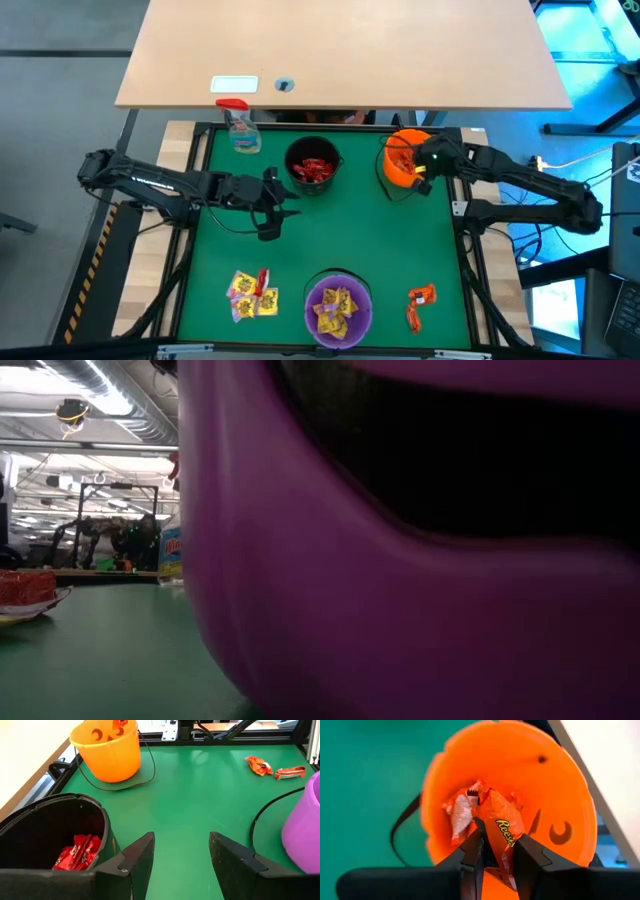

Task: Sort candy
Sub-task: Put the orange chocolate into the orange bucket, then put the red chocolate into the black bucket

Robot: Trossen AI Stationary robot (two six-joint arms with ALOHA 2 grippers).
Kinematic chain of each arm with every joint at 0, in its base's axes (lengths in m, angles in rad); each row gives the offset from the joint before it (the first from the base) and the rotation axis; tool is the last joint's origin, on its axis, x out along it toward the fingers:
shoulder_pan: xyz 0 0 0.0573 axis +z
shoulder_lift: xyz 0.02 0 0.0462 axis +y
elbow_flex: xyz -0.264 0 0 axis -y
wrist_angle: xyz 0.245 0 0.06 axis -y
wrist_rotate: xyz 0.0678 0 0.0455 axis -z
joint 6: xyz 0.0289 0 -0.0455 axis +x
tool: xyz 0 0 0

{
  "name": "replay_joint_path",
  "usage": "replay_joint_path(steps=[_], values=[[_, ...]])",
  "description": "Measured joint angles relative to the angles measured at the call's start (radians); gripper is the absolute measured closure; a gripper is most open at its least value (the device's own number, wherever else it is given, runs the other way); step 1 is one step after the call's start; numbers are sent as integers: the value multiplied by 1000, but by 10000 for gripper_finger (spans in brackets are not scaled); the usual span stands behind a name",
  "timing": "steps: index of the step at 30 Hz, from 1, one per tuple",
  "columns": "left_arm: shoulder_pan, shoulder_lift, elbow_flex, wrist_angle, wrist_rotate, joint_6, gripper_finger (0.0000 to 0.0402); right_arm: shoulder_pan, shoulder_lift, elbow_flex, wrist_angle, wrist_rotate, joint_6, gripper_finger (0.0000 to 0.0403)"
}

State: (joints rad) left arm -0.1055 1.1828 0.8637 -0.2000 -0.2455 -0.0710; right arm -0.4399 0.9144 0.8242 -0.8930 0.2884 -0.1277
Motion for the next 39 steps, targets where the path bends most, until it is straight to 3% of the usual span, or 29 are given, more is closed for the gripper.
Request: replay_joint_path(steps=[5,17,23,27,29,32,39], values=[[-2,0,0,6,0,-5,223,-104,2,-54,29,-27,-21,320],[-3,-50,1,-12,30,-11,223,-131,-28,-43,34,-46,-12,214],[-39,-122,1,-143,80,-79,223,-129,-60,72,-8,-253,49,212],[-103,-113,2,-248,88,-161,223,-120,-111,110,68,-426,126,219],[-143,-95,2,-283,111,-194,223,-81,-133,111,111,-483,152,224],[-209,-72,1,-319,114,-258,223,20,-161,110,153,-485,202,231],[-342,-21,1,-362,87,-436,223,381,-157,110,234,-245,319,241]])
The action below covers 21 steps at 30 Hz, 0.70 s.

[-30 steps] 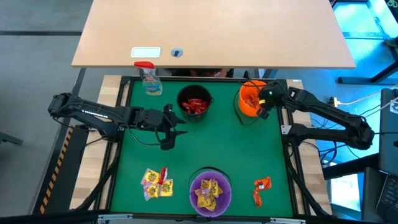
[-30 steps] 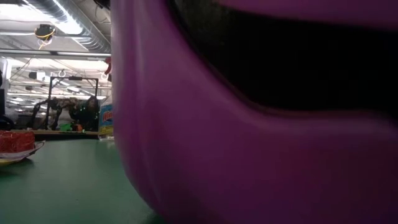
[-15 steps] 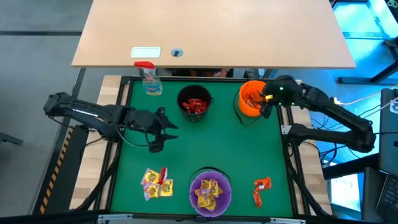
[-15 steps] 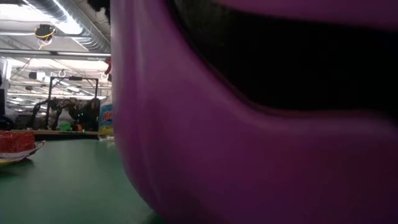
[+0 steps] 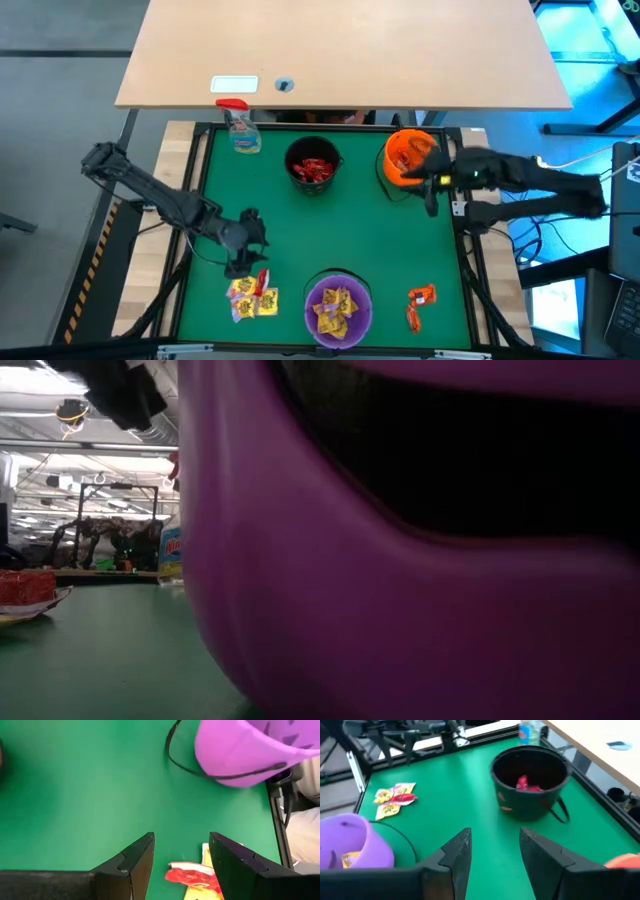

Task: Sort candy
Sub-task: Put the red chocolate into the black bucket

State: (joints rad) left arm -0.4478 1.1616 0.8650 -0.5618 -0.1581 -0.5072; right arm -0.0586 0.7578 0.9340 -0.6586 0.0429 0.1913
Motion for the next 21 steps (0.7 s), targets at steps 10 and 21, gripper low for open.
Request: replay_joint_path(steps=[10,21], values=[[-114,123,0,22,-57,-135,223,403,178,-1,16,291,219,241],[-141,244,0,44,-14,-256,223,650,377,-1,13,356,455,242]])
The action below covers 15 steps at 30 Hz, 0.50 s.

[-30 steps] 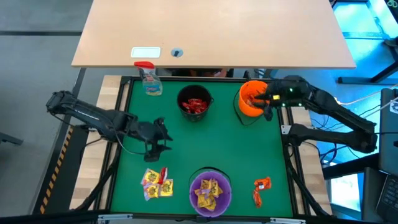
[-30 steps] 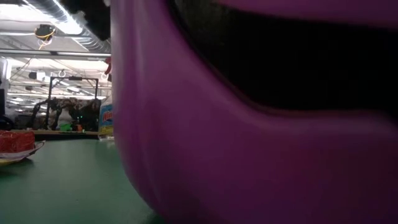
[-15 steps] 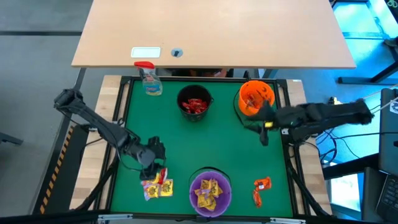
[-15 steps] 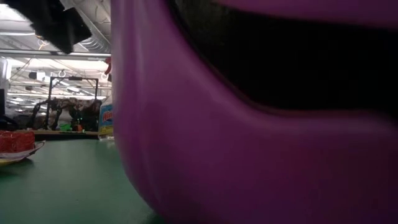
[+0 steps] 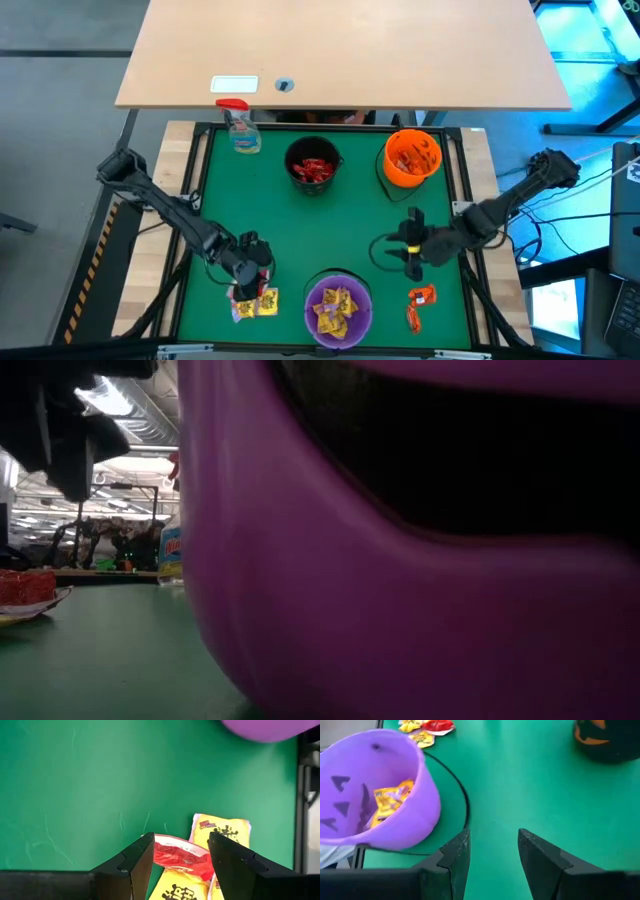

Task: Sort candy
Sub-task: Put the red chocolate into the black bucket

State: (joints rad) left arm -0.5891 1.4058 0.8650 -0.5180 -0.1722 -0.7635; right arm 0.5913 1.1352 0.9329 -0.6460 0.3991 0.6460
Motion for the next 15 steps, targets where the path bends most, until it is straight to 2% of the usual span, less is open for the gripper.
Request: replay_joint_path(steps=[4,8,11,15], values=[[-11,55,0,8,-19,-82,223,57,15,0,0,58,48,242],[-22,106,0,2,16,-125,223,99,15,0,2,132,86,242],[-24,120,0,-13,49,-156,223,121,15,0,2,154,92,242],[-18,120,0,-34,38,-208,223,131,15,0,2,176,112,242]])
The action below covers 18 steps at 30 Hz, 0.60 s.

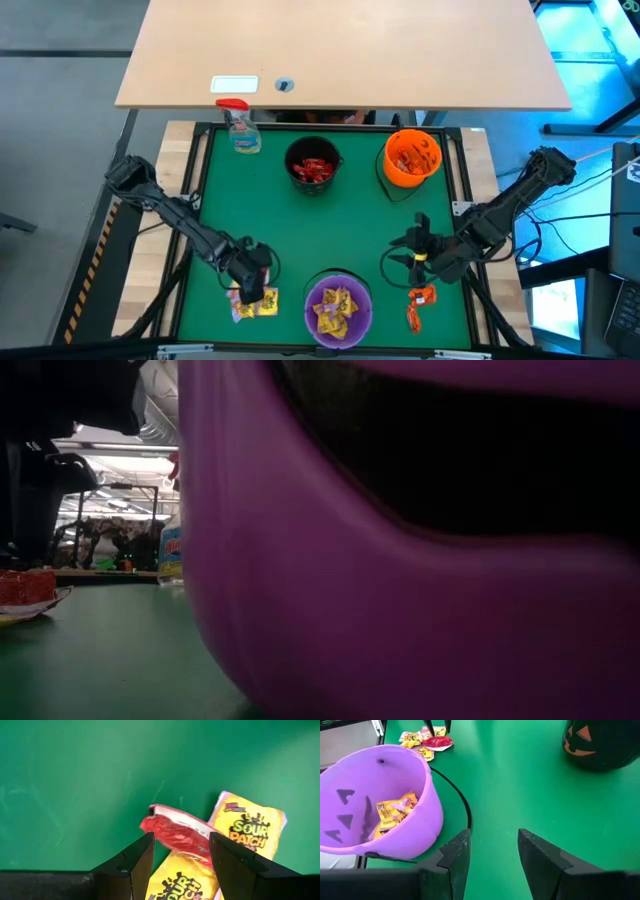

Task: Sort candy
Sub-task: Put the red chocolate into the black bucket

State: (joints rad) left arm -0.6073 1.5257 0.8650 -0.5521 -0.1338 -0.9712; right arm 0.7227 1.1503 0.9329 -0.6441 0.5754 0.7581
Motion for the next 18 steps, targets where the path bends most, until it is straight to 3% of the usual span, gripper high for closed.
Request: replay_joint_path(steps=[18], values=[[85,127,3,6,90,-96,223,-3,0,0,0,2,1,242]])
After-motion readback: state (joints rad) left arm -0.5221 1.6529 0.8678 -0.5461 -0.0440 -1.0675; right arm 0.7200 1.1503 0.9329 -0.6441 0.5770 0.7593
